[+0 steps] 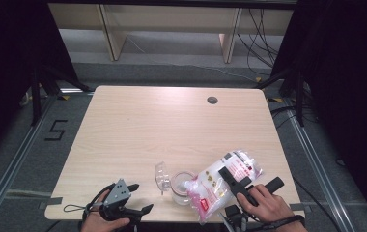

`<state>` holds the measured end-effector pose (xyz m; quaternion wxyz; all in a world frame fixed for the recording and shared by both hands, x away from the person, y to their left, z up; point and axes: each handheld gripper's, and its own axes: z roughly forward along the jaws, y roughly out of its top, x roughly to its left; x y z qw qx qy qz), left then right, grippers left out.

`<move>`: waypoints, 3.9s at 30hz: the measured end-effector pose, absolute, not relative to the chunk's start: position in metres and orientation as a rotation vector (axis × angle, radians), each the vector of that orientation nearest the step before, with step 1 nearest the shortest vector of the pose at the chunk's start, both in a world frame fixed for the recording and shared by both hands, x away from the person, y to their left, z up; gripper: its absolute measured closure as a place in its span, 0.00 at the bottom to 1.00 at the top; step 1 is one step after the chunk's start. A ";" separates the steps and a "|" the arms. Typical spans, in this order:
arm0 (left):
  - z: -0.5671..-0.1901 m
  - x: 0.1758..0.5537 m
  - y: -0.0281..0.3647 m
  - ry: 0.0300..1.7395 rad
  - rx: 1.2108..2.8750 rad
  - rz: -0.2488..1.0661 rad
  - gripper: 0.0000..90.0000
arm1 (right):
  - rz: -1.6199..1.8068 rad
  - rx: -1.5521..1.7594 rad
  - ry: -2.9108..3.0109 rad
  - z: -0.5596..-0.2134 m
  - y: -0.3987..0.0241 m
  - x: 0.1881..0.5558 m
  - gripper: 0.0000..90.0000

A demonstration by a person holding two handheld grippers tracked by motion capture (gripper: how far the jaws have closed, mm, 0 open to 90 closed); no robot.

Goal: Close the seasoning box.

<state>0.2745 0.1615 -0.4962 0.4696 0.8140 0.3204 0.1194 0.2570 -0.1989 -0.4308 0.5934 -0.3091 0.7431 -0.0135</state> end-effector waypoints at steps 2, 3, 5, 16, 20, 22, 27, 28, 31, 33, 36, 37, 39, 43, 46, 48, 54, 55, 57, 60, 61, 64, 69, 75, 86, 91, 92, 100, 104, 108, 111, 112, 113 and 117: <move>-0.496 0.274 0.161 0.786 1.996 0.291 0.19 | -0.032 -0.718 1.728 -0.431 -0.199 0.257 0.61; -0.496 0.274 0.161 0.784 1.993 0.291 0.19 | -0.031 -0.717 1.728 -0.430 -0.199 0.257 0.61; -0.496 0.274 0.161 0.783 2.005 0.295 0.19 | -0.028 -0.716 1.728 -0.431 -0.199 0.257 0.61; -0.496 0.274 0.161 0.785 1.993 0.293 0.19 | -0.025 -0.714 1.731 -0.431 -0.199 0.257 0.61; -0.496 0.274 0.161 0.784 1.998 0.290 0.19 | -0.030 -0.741 1.729 -0.430 -0.197 0.257 0.61; -0.495 0.274 0.162 0.780 2.021 0.298 0.19 | -0.028 -0.741 1.728 -0.430 -0.197 0.257 0.61; -0.494 0.275 0.163 0.774 2.033 0.304 0.19 | -0.024 -0.711 1.737 -0.431 -0.198 0.256 0.61; -0.494 0.275 0.163 0.774 2.033 0.305 0.19 | -0.024 -0.713 1.737 -0.431 -0.198 0.256 0.61; -0.494 0.274 0.163 0.776 2.028 0.302 0.19 | -0.023 -0.712 1.737 -0.431 -0.198 0.256 0.61; -0.495 0.274 0.161 0.780 2.006 0.292 0.19 | -0.025 -0.713 1.735 -0.431 -0.198 0.256 0.61; -0.495 0.273 0.161 0.784 2.014 0.288 0.19 | -0.027 -0.720 1.732 -0.430 -0.198 0.256 0.61; -0.494 0.273 0.161 0.784 2.017 0.282 0.19 | -0.028 -0.720 1.731 -0.430 -0.198 0.256 0.61; -0.494 0.273 0.161 0.787 2.007 0.289 0.19 | -0.039 -0.724 1.729 -0.429 -0.199 0.256 0.61; -0.494 0.274 0.162 0.765 2.018 0.297 0.19 | -0.036 -0.722 1.729 -0.429 -0.199 0.257 0.61; -0.494 0.274 0.162 0.764 2.018 0.298 0.19 | -0.039 -0.724 1.728 -0.429 -0.199 0.257 0.61; -0.494 0.274 0.162 0.764 2.019 0.299 0.19 | -0.036 -0.722 1.729 -0.429 -0.199 0.256 0.61; -0.495 0.274 0.160 0.778 2.005 0.291 0.19 | -0.039 -0.723 1.728 -0.429 -0.199 0.256 0.62; -0.495 0.274 0.160 0.779 2.004 0.290 0.19 | -0.040 -0.723 1.728 -0.429 -0.199 0.256 0.62; -0.494 0.273 0.161 0.781 2.011 0.299 0.19 | -0.040 -0.722 1.730 -0.428 -0.199 0.256 0.61; -0.494 0.274 0.162 0.763 2.017 0.300 0.19 | -0.045 -0.724 1.729 -0.428 -0.199 0.256 0.62; -0.494 0.274 0.162 0.759 2.023 0.307 0.19 | -0.043 -0.723 1.730 -0.428 -0.199 0.256 0.62; -0.494 0.275 0.162 0.755 2.019 0.304 0.19 | -0.043 -0.716 1.732 -0.428 -0.199 0.256 0.62; -0.494 0.274 0.162 0.764 2.019 0.302 0.19 | -0.048 -0.723 1.718 -0.426 -0.199 0.255 0.62; -0.494 0.274 0.162 0.762 2.023 0.304 0.19 | -0.053 -0.724 1.716 -0.426 -0.199 0.255 0.62; -0.494 0.273 0.161 0.788 2.008 0.290 0.19 | -0.040 -0.720 1.721 -0.428 -0.200 0.255 0.62; -0.494 0.273 0.162 0.789 2.004 0.297 0.19 | -0.046 -0.722 1.720 -0.427 -0.200 0.256 0.62; -0.494 0.273 0.162 0.787 2.007 0.298 0.19 | -0.044 -0.722 1.718 -0.427 -0.200 0.255 0.62; -0.494 0.273 0.162 0.788 2.005 0.296 0.19 | -0.035 -0.721 1.719 -0.428 -0.200 0.256 0.63; -0.494 0.273 0.163 0.780 2.012 0.296 0.19 | -0.039 -0.723 1.715 -0.427 -0.200 0.255 0.63; -0.494 0.273 0.163 0.775 2.014 0.299 0.19 | -0.041 -0.724 1.716 -0.427 -0.200 0.255 0.63; -0.494 0.273 0.163 0.777 2.013 0.297 0.19 | -0.038 -0.723 1.719 -0.427 -0.199 0.255 0.63; -0.494 0.273 0.163 0.777 2.014 0.297 0.19 | -0.039 -0.725 1.719 -0.427 -0.199 0.255 0.63; -0.494 0.273 0.162 0.781 2.012 0.295 0.19 | -0.035 -0.721 1.716 -0.428 -0.199 0.255 0.63; -0.494 0.273 0.162 0.784 2.010 0.292 0.19 | -0.036 -0.723 1.715 -0.428 -0.199 0.255 0.64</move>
